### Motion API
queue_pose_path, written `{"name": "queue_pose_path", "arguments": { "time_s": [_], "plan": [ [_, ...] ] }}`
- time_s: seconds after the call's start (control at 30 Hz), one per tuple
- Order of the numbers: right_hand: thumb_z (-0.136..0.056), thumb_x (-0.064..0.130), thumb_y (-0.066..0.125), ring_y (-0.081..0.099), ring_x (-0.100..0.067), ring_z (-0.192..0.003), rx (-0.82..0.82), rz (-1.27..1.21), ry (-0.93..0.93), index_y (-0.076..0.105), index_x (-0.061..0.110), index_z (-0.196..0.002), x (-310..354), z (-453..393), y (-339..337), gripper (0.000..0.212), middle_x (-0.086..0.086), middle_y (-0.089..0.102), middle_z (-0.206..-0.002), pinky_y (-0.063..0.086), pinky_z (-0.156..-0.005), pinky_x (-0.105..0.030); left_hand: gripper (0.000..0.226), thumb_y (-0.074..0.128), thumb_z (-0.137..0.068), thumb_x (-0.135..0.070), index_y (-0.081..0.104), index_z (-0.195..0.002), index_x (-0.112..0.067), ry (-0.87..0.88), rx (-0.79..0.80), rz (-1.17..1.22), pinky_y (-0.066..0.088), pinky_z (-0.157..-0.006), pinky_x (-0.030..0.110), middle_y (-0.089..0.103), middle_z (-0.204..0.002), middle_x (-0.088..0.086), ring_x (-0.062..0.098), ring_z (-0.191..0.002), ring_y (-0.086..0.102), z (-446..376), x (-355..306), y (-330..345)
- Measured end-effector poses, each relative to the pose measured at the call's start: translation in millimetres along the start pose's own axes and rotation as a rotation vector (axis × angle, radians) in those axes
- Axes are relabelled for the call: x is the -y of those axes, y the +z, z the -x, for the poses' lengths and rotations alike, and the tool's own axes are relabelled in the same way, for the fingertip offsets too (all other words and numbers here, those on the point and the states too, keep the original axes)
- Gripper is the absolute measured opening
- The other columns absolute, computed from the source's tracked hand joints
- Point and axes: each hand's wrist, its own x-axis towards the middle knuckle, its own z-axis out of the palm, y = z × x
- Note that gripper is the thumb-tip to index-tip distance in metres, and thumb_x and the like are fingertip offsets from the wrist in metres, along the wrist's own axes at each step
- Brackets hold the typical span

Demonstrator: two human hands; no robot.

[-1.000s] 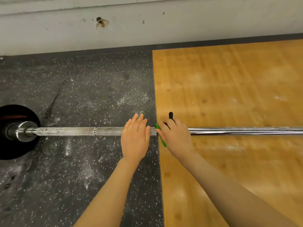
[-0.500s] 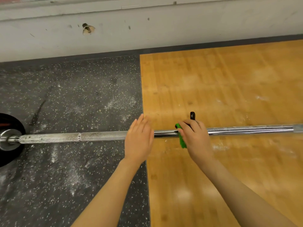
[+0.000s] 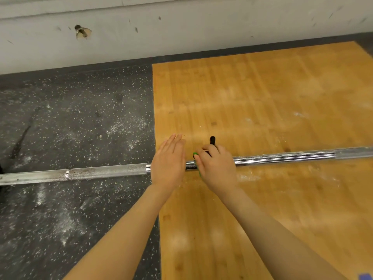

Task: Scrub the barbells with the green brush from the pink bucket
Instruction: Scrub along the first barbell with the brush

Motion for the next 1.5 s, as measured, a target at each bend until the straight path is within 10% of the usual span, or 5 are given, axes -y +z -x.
{"name": "queue_pose_path", "arguments": {
  "time_s": [1.03, 1.5],
  "plan": [
    [-0.098, 0.03, 0.038, 0.058, -0.032, -0.089, 0.001, 0.031, 0.139, 0.071, 0.002, -0.102, -93, 38, -42, 0.044, -0.011, 0.068, -0.096, 0.05, -0.075, -0.041, 0.031, 0.057, -0.088, -0.003, 0.062, -0.119, -0.002, -0.044, 0.05, -0.008, 0.034, -0.109, 0.04, 0.059, -0.129, 0.015, 0.029, -0.127, 0.051, 7, -5, -1],
    [-0.101, 0.034, 0.037, 0.045, -0.023, -0.099, -0.133, -0.174, 0.209, 0.07, 0.002, -0.106, -62, 57, -67, 0.046, -0.011, 0.065, -0.104, 0.036, -0.085, -0.029, 0.061, 0.017, -0.099, -0.047, 0.064, -0.117, -0.012, -0.024, 0.191, -0.082, 0.044, -0.098, 0.038, 0.061, -0.129, 0.009, 0.024, -0.126, 0.053, 56, -18, -15]
  ]
}}
